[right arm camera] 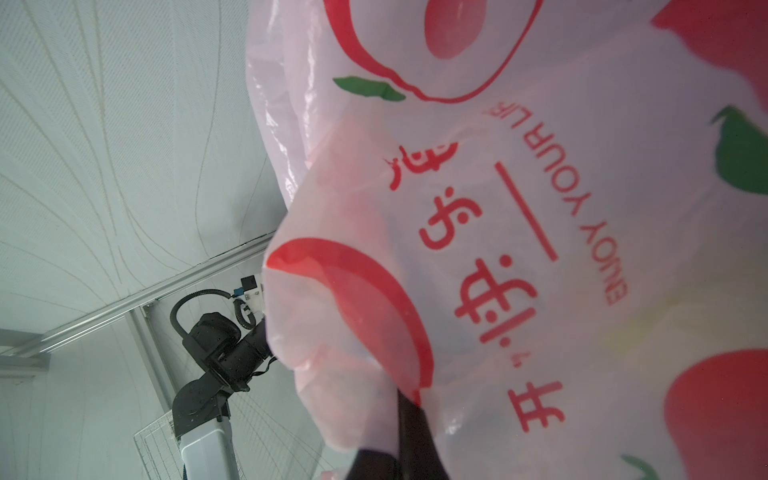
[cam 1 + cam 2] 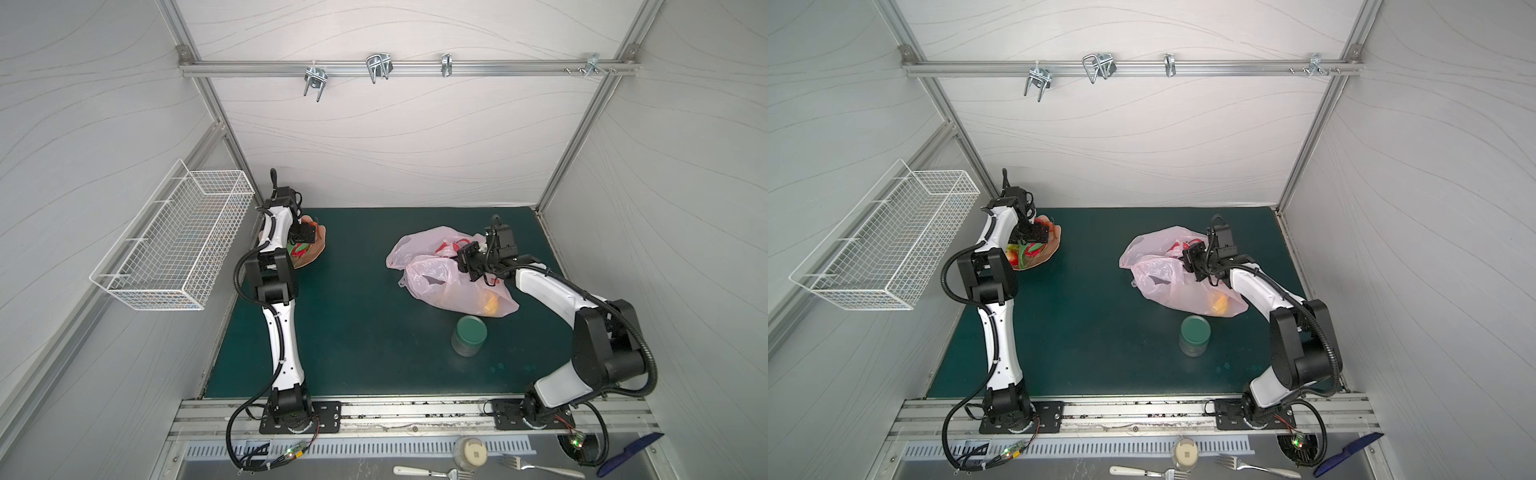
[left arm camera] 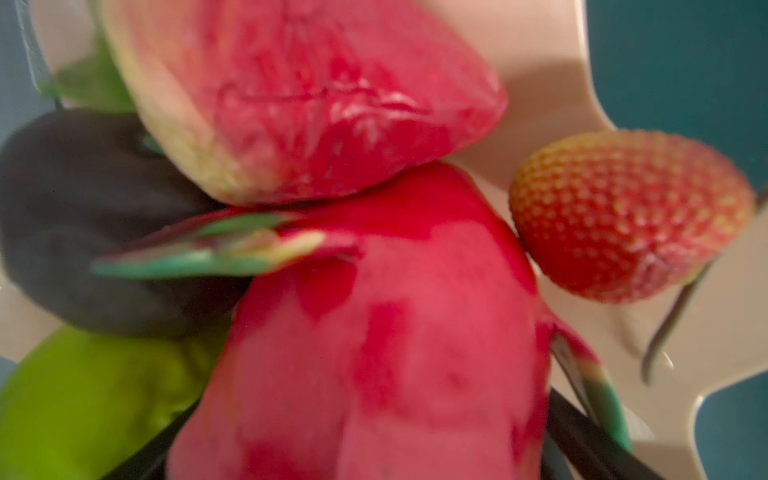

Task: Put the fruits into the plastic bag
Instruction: 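Descend and close the left gripper on the red dragon fruit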

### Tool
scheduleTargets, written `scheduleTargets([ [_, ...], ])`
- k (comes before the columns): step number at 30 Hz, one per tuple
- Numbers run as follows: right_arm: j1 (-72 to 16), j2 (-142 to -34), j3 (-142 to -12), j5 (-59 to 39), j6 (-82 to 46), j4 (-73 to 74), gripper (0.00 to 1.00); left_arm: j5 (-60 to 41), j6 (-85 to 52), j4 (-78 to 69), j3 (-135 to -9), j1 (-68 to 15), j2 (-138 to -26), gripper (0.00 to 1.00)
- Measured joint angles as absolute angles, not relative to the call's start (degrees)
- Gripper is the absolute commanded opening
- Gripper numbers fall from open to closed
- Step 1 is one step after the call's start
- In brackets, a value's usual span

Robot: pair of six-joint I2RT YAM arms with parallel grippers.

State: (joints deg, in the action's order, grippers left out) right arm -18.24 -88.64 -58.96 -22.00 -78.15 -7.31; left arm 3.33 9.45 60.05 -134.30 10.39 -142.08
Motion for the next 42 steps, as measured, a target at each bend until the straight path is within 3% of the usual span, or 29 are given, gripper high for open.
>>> scheduleTargets([
  [13,-18.24,-89.52,-59.75,-22.17,-78.04,-7.38,0.03,6.24,8.16,59.77,-136.94,10.33,-144.0,0.99],
  [21,-18.39,-89.52,-59.75,-22.17,-78.04,-7.42,0.03,6.42,7.09,59.57,-136.75,10.31,-144.07,0.84],
  [28,-18.39,-89.49,-59.75,-22.17,-78.04,-7.44,0.03,6.26,7.07,57.17,-132.44,10.28,-141.69,0.84],
  [35,-18.39,-89.47,-59.75,-22.15,-78.02,-7.44,0.02,4.58,6.96,57.21,-129.99,10.26,-139.26,0.72],
  [42,-18.39,-89.27,-59.72,-22.15,-78.04,-7.42,0.02,2.83,6.7,58.74,-128.46,10.22,-136.73,0.67],
])
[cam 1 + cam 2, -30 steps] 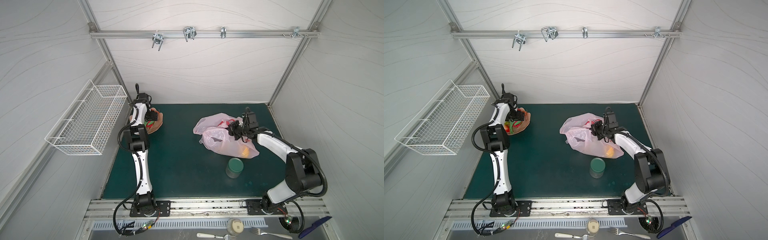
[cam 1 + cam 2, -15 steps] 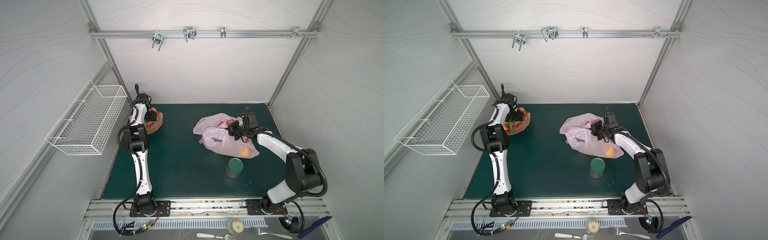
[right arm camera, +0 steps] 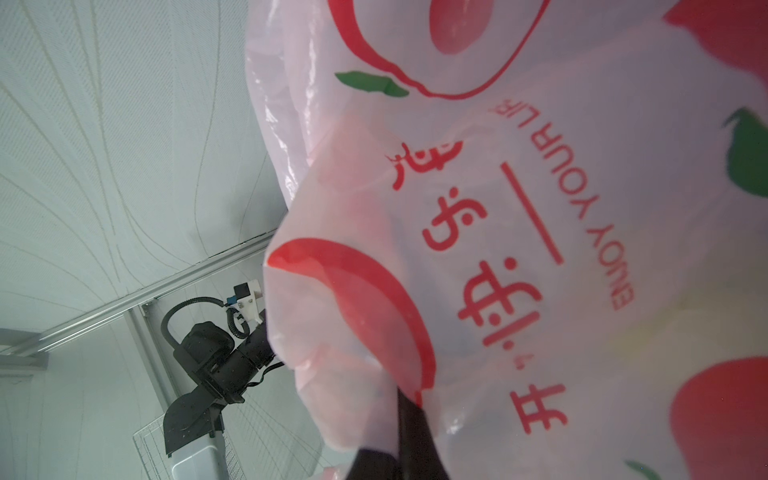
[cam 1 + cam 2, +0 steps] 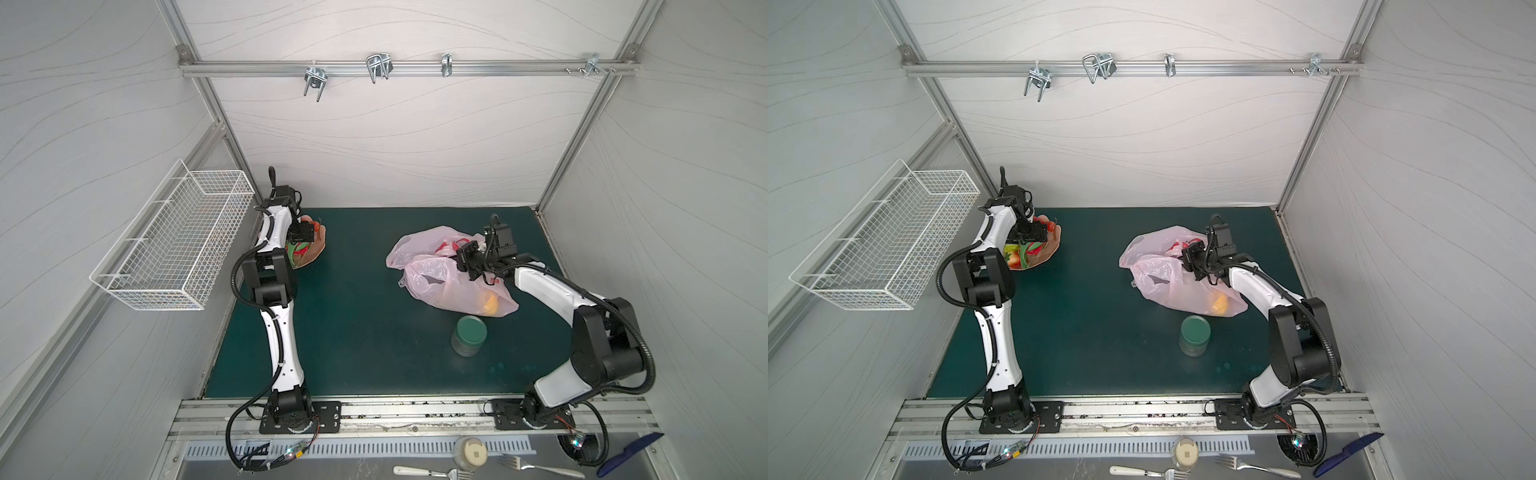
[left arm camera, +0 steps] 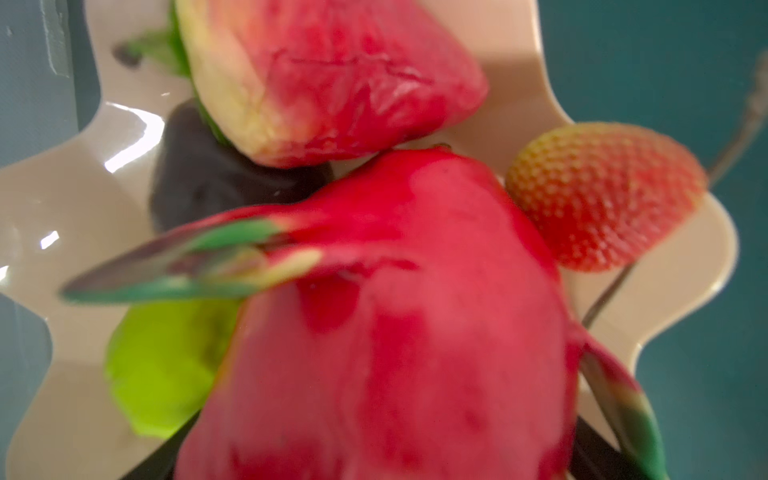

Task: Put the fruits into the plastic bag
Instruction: 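Descend and close the left gripper on the red dragon fruit, then lift the dragon fruit out of the bowl with the left gripper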

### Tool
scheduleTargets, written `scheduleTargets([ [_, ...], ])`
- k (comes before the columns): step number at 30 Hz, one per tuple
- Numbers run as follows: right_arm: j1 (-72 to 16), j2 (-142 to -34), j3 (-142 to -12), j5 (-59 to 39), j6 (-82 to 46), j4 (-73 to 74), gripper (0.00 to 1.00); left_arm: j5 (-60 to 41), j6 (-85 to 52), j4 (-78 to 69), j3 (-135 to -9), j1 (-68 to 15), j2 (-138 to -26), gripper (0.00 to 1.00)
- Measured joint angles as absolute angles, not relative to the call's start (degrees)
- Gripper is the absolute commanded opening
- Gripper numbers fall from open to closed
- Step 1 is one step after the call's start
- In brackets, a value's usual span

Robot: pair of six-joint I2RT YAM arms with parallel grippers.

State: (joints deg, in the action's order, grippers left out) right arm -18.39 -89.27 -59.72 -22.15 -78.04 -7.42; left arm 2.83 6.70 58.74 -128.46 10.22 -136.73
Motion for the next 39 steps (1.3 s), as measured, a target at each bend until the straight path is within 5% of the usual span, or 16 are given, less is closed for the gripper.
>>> scheduleTargets([
  [14,-18.39,-89.19,-59.72,-22.17,-78.0,-7.51,0.02,-0.71,4.27,57.91,-118.5,10.37,-125.16,0.63],
  [39,-18.35,-85.27,-59.72,-22.09,-76.49,-9.93,0.02,-23.29,-3.27,47.64,-105.73,7.6,-104.31,0.57],
])
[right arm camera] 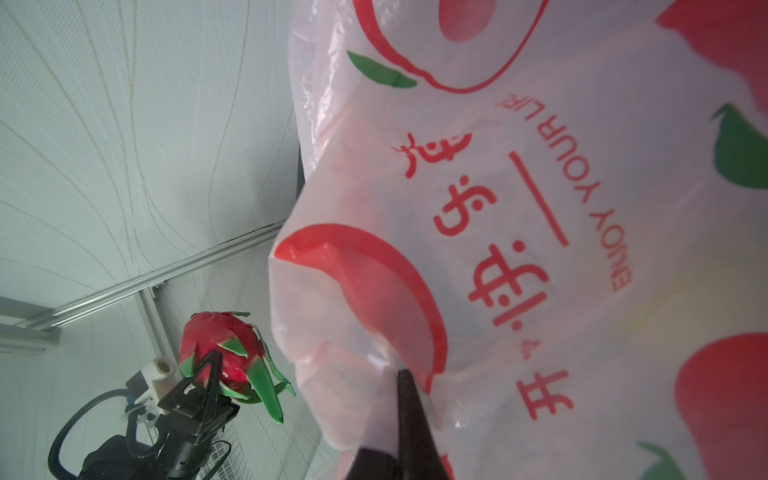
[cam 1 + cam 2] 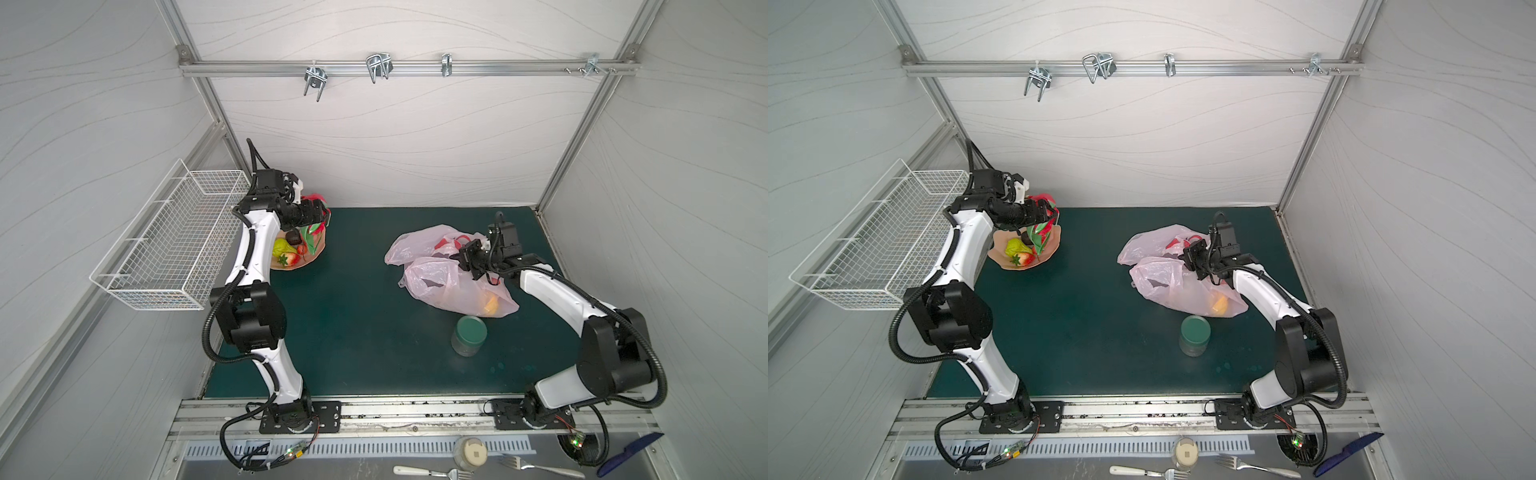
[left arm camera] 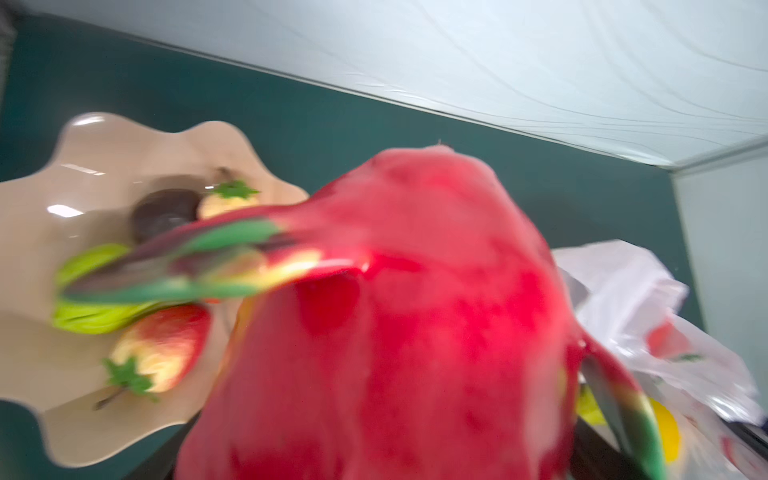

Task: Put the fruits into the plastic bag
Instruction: 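Lift the dragon fruit out of the bowl with the left gripper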

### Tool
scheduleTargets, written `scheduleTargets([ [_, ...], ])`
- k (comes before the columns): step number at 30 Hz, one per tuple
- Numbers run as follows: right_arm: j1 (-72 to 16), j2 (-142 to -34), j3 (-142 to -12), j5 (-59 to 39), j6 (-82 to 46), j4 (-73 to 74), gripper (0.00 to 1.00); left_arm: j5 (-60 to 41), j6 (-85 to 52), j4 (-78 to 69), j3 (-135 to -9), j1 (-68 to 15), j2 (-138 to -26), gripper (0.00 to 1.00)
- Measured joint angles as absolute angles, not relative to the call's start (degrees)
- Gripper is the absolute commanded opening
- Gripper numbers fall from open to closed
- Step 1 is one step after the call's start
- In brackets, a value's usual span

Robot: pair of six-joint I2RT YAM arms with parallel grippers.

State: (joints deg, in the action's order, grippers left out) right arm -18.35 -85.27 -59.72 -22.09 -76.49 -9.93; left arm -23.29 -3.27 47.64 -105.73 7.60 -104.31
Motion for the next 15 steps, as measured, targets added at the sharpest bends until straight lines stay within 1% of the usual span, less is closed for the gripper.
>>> scheduleTargets([
  [11,-18.35,-83.59,-59.7,-21.89,-75.2,-12.62,0.02,-32.88,-7.35,39.97,-89.86,0.36,-95.96,0.54],
  [15,-18.35,-83.02,-59.7,-21.85,-74.89,-13.39,0.02,-35.92,-9.56,37.98,-84.71,-4.56,-93.14,0.53],
])
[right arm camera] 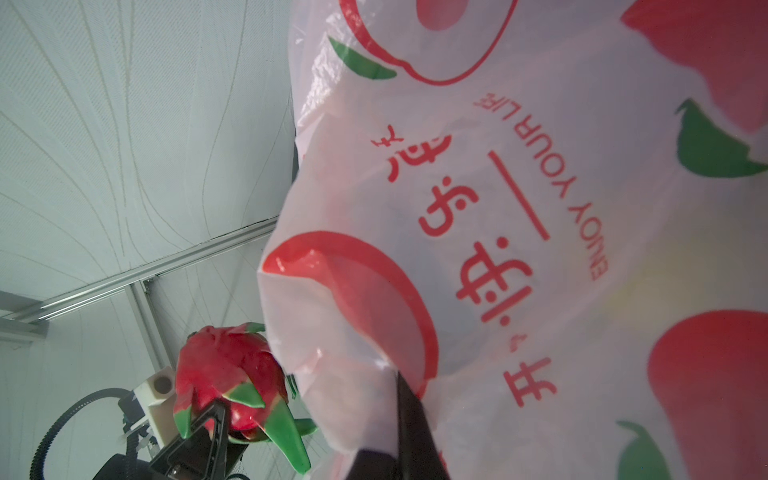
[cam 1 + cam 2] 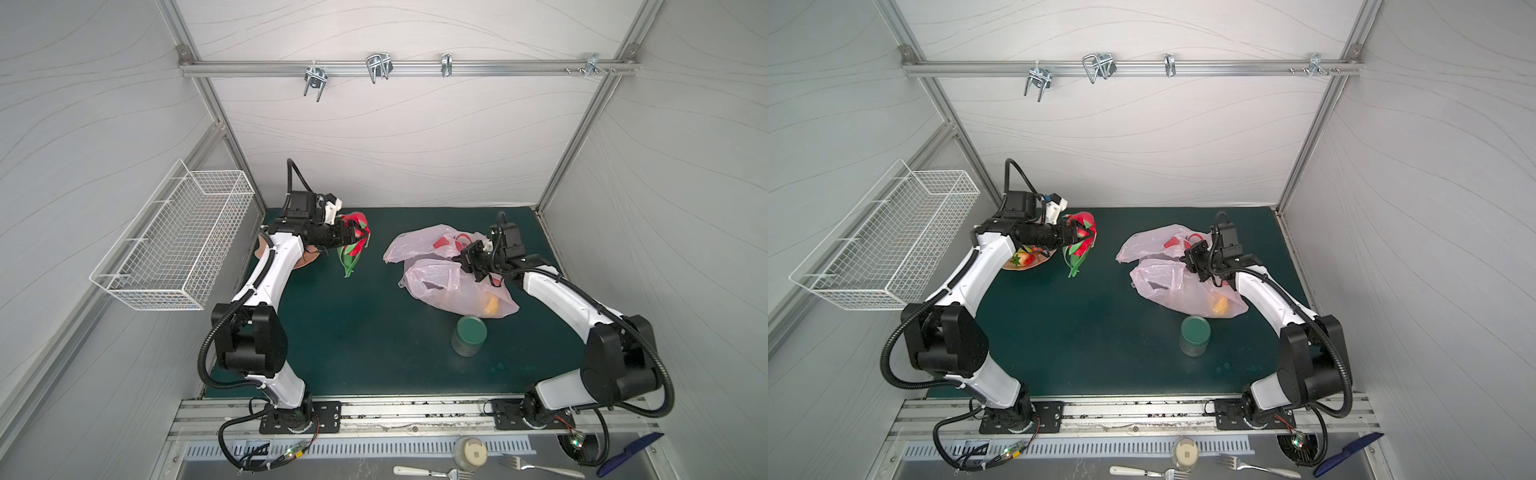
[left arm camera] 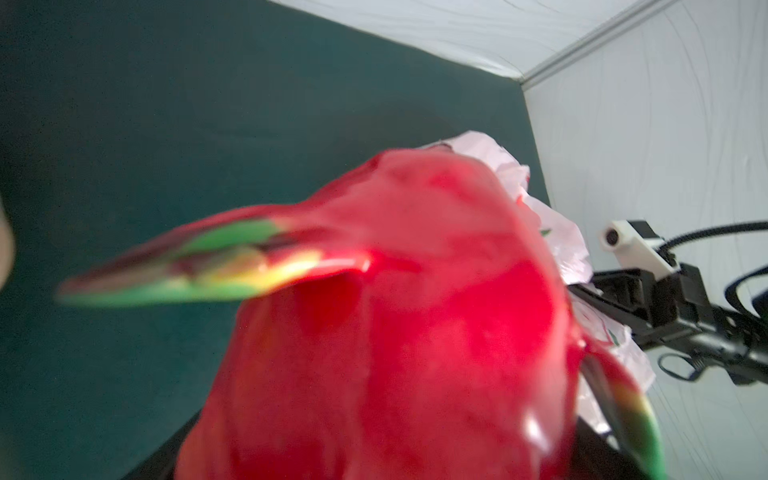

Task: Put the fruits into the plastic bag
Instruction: 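Lift the dragon fruit out of the bowl with the left gripper, then carry the dragon fruit with the left gripper toward the bag mouth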

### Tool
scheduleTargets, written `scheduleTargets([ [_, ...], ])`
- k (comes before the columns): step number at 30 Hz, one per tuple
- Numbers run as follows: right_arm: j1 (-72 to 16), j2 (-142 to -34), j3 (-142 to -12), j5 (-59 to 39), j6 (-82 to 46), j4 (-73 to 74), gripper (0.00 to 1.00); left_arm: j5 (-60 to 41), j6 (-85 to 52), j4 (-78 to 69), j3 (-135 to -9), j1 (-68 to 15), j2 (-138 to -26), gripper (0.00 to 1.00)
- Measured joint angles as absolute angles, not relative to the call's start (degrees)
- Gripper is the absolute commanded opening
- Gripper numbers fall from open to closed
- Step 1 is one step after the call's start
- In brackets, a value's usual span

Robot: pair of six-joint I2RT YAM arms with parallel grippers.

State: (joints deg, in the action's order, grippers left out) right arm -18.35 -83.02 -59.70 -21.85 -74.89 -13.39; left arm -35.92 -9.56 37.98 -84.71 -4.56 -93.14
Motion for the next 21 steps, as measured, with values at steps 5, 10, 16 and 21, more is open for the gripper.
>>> scheduleTargets([
  [5,-18.35,-82.15,-59.7,-21.8,-73.78,-15.42,0.0,-38.28,-11.25,34.89,-81.89,-12.6,-91.96,0.5],
  [10,-18.13,-80.73,-59.81,-21.54,-72.12,-18.06,0.0,-40.03,-12.03,33.5,-80.09,-17.54,-91.98,0.48],
  [16,-17.85,-79.35,-61.04,-21.04,-70.32,-20.91,0.0,-40.25,-9.02,34.37,-80.01,-20.32,-92.95,0.45],
  [21,-17.72,-78.37,-61.14,-21.04,-69.49,-22.44,0.0,-38.52,-6.22,36.99,-80.18,-22.17,-97.08,0.45],
])
